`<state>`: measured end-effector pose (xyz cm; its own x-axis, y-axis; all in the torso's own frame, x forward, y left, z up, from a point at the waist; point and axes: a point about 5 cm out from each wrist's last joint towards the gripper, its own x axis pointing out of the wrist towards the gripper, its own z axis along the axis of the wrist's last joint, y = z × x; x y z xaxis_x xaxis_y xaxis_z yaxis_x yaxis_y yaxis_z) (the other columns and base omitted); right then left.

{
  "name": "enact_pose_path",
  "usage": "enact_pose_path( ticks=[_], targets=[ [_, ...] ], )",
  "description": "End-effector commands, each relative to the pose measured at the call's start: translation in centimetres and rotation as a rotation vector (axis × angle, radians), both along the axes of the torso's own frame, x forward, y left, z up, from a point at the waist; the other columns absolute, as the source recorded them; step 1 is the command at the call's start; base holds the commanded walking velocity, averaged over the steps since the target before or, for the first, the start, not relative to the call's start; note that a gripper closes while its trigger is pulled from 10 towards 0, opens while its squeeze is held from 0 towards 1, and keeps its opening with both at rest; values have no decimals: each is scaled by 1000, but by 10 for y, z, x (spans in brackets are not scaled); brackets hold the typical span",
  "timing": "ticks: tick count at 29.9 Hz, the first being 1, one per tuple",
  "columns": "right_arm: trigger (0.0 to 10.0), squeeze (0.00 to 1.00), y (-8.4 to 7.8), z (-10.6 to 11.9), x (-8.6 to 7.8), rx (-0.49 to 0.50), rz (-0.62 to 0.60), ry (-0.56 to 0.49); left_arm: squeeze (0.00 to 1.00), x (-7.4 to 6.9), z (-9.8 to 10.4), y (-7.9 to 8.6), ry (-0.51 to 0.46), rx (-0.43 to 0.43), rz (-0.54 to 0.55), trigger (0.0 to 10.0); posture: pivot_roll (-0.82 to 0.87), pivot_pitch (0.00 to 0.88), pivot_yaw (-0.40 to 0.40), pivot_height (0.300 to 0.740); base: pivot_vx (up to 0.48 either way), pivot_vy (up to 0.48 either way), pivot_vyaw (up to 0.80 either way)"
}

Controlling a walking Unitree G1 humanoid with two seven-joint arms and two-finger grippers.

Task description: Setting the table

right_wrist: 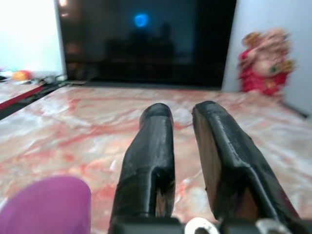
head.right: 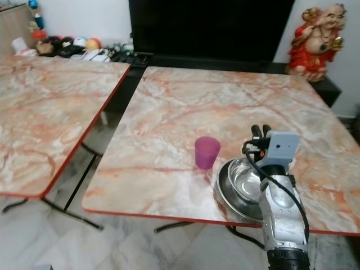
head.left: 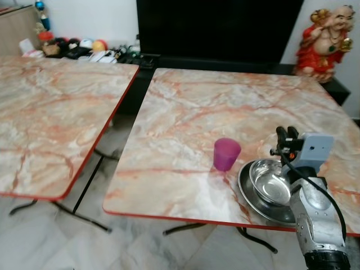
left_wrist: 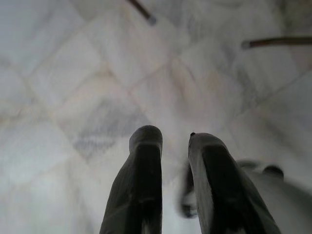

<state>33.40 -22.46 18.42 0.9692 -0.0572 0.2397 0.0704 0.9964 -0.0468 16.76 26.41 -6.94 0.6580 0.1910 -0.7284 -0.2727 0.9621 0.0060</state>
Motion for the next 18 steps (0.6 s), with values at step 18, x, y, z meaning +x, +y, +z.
enact_pose_path(
  ticks=[18],
  targets=[
    [10000,0,19,12,2,10,63,-78,0,-7,-2,5,25,14,3,10000,46,51,-35,740,0,480,0]
  ],
)
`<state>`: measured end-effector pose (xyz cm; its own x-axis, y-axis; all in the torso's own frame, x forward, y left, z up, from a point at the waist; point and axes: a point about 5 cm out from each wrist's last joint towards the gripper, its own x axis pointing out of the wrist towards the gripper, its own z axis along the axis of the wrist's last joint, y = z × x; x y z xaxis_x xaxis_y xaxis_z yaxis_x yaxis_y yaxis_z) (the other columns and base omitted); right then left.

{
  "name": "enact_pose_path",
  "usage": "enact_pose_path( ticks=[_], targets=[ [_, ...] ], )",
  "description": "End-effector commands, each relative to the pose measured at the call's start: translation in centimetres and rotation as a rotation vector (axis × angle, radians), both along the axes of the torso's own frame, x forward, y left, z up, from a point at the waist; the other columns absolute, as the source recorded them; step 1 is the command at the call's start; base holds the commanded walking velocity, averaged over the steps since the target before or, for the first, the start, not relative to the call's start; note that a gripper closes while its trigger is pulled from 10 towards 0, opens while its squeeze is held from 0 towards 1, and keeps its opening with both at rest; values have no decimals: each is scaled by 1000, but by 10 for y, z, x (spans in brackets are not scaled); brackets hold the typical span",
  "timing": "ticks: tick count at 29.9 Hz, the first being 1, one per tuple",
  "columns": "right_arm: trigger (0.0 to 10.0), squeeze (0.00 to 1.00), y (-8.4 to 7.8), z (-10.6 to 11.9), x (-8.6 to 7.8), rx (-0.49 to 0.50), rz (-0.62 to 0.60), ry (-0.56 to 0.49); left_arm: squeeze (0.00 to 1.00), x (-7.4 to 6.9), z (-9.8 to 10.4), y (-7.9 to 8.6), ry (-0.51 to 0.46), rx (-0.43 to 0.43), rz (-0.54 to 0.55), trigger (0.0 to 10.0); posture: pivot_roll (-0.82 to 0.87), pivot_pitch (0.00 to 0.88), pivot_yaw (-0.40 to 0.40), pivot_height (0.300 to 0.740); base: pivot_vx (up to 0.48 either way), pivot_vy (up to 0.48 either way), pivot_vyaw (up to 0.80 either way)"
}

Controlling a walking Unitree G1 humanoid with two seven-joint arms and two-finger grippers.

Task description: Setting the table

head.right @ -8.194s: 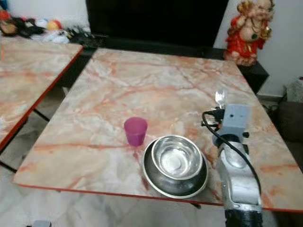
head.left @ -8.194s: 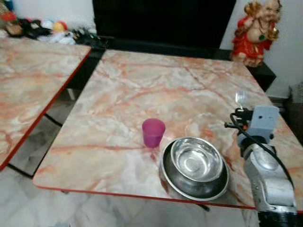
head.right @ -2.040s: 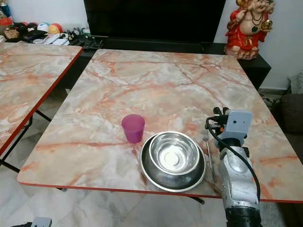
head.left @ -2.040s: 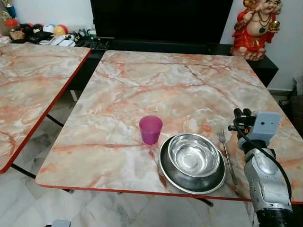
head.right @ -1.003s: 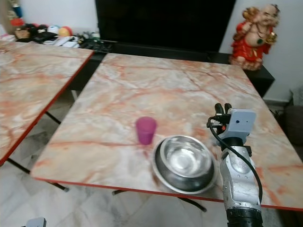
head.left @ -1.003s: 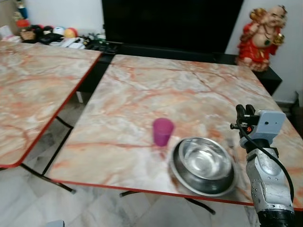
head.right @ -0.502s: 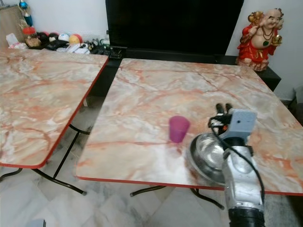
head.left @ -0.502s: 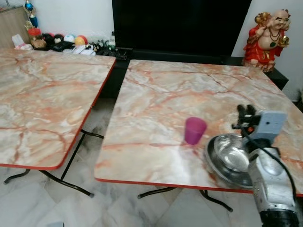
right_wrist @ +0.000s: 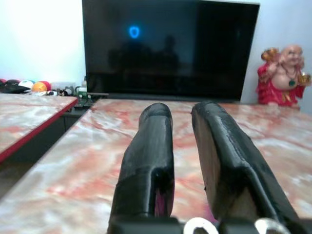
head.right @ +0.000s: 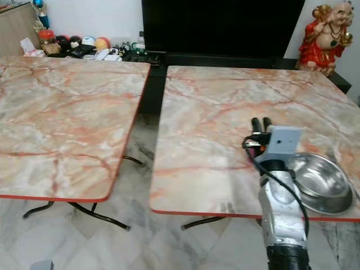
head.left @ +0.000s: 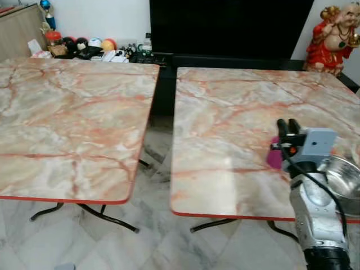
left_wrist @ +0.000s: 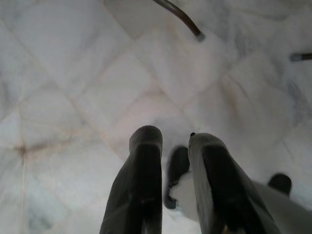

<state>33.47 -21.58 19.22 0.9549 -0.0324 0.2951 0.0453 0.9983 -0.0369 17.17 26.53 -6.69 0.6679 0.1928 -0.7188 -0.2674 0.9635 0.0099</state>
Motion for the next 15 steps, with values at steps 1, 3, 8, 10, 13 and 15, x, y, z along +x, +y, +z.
enact_pose_path(
  ticks=[1,3,8,10,13,15],
  targets=[
    [10000,0,12,2,1,12,44,-15,0,-12,-4,4,38,7,9,10000,50,39,-32,740,0,480,0],
    [10000,678,17,-3,1,28,70,-1,0,-14,-5,5,40,11,2,10000,59,21,-30,740,0,480,0],
    [10000,1000,21,-7,1,54,81,5,0,-14,-4,8,41,19,-5,10000,69,0,-32,740,0,480,0],
    [10000,1000,23,-5,3,66,85,3,0,-12,-2,10,37,24,-9,10000,68,10,-21,740,0,480,0],
    [10000,1000,25,-2,4,68,87,-10,0,-9,0,11,24,30,-9,10000,61,35,-19,740,0,480,0],
    [10000,145,25,-3,4,60,77,-3,0,-9,-1,10,29,30,-10,10000,67,40,-18,740,0,480,0]
  ],
)
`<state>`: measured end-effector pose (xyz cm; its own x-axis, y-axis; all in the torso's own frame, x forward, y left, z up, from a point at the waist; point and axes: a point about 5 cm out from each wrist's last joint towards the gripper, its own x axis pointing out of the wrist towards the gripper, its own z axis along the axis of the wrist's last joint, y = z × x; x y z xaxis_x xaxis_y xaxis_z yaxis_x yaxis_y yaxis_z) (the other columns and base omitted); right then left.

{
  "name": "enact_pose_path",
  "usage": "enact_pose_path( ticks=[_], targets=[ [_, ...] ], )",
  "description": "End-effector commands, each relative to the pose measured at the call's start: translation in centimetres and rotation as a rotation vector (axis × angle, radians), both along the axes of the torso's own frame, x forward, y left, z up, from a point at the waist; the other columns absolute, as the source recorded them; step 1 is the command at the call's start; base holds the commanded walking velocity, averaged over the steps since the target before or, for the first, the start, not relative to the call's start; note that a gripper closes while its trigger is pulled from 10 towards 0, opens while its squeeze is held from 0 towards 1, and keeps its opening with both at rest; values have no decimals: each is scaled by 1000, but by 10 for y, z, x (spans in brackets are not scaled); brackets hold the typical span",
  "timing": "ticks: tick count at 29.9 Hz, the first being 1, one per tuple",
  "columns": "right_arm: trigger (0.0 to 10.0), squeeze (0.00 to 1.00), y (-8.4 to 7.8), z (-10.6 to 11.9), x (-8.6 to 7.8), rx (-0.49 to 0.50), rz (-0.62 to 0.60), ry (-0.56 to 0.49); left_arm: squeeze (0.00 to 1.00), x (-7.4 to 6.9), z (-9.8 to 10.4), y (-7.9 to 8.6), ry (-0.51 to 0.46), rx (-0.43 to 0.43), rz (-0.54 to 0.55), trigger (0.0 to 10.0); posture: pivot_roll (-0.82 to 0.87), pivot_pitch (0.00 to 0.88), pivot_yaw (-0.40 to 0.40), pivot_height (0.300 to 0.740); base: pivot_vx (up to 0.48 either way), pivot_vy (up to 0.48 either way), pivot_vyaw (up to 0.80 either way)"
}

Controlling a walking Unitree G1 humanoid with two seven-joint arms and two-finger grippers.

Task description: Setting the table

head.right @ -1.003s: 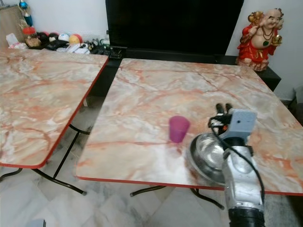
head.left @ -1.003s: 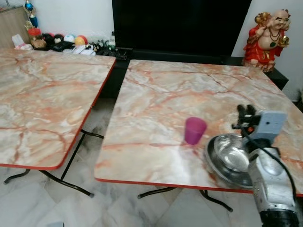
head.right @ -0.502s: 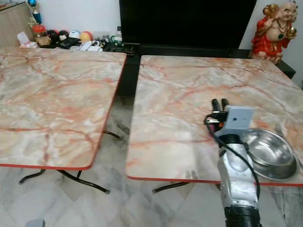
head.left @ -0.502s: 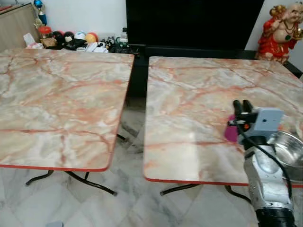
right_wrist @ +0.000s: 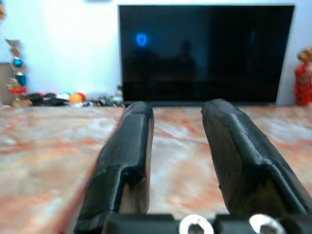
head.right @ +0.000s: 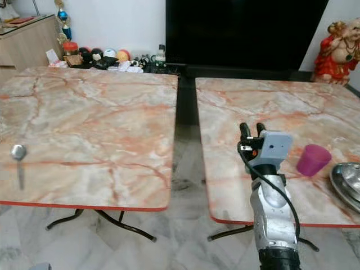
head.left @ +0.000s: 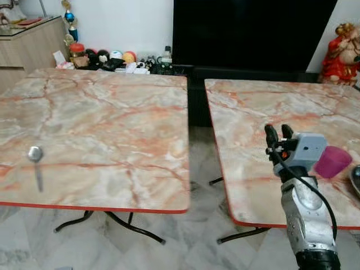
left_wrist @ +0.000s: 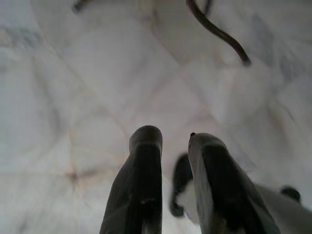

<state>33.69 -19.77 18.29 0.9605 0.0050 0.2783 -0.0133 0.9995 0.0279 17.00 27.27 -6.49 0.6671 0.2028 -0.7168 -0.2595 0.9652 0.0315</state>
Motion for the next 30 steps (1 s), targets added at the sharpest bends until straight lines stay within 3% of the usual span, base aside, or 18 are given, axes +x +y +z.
enact_pose_path(
  ticks=[1,2,12,30],
  targets=[
    [10000,145,6,5,1,-6,14,-17,0,-8,-3,2,29,9,-5,10000,67,40,-18,740,0,480,0],
    [10000,0,6,5,1,-6,13,-16,0,-9,-3,2,31,8,-7,10000,68,50,-17,740,0,480,0],
    [10000,0,12,9,5,8,24,-22,0,-11,-5,-1,37,4,-16,10000,74,98,-13,740,0,480,0],
    [10000,0,14,6,5,1,29,-8,0,-11,-4,3,33,12,-11,10000,76,99,-15,740,0,479,0]
  ],
)
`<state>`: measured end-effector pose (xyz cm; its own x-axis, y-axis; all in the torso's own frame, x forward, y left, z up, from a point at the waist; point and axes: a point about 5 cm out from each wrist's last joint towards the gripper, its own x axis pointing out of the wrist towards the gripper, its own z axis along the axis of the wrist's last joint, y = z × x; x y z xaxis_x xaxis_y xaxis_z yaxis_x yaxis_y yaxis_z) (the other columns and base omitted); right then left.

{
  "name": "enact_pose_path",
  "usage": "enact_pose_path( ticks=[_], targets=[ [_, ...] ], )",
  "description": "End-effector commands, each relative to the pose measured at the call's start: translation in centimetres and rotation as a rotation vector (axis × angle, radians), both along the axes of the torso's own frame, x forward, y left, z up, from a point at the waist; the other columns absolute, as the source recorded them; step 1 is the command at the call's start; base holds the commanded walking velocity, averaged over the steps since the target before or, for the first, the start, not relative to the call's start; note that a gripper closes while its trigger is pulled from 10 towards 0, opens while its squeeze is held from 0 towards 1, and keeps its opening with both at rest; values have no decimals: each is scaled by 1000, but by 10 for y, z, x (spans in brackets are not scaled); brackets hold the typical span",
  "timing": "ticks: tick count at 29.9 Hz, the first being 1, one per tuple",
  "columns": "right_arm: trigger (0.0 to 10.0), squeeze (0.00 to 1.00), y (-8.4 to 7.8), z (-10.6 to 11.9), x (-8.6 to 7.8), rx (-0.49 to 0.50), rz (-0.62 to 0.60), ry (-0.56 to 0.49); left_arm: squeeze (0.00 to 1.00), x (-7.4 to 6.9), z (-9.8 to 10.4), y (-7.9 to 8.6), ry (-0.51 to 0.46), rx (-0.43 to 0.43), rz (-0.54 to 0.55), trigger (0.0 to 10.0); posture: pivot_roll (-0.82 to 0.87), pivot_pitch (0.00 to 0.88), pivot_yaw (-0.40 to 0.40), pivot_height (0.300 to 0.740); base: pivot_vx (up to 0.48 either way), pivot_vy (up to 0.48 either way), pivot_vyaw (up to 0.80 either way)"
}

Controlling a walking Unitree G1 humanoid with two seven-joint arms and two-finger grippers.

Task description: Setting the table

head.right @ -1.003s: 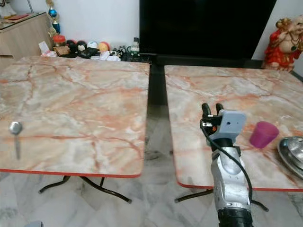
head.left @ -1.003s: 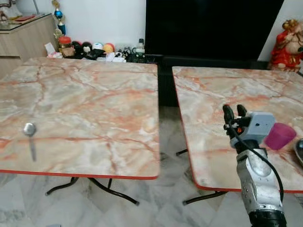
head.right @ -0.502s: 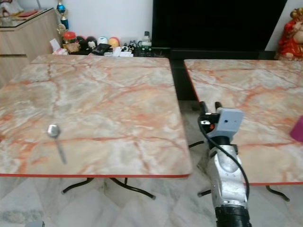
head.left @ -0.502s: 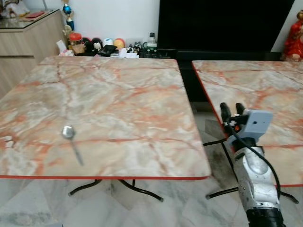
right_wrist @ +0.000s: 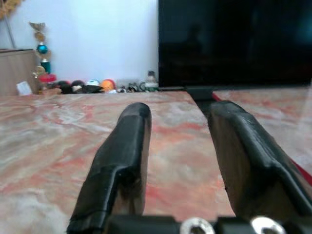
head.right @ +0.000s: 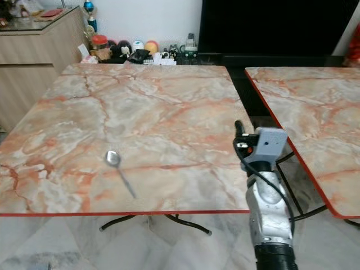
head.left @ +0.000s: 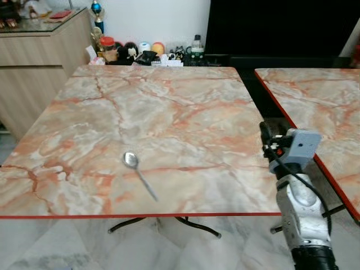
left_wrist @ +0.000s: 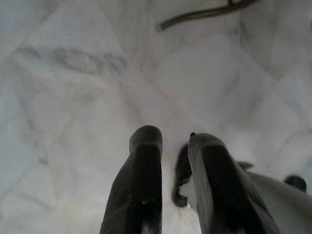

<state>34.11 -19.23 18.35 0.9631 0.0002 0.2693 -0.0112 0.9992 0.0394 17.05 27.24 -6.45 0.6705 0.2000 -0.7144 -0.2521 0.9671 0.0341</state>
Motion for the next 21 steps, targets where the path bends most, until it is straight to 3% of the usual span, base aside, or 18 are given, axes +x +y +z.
enact_pose_path(
  ticks=[1,21],
  targets=[
    [10000,0,8,6,1,-12,29,-18,0,-11,-4,3,36,9,-5,10000,74,92,-13,740,0,394,0],
    [10000,0,11,3,3,-32,46,0,0,-7,-2,4,22,22,-6,10000,84,114,-10,740,0,27,0]
  ],
)
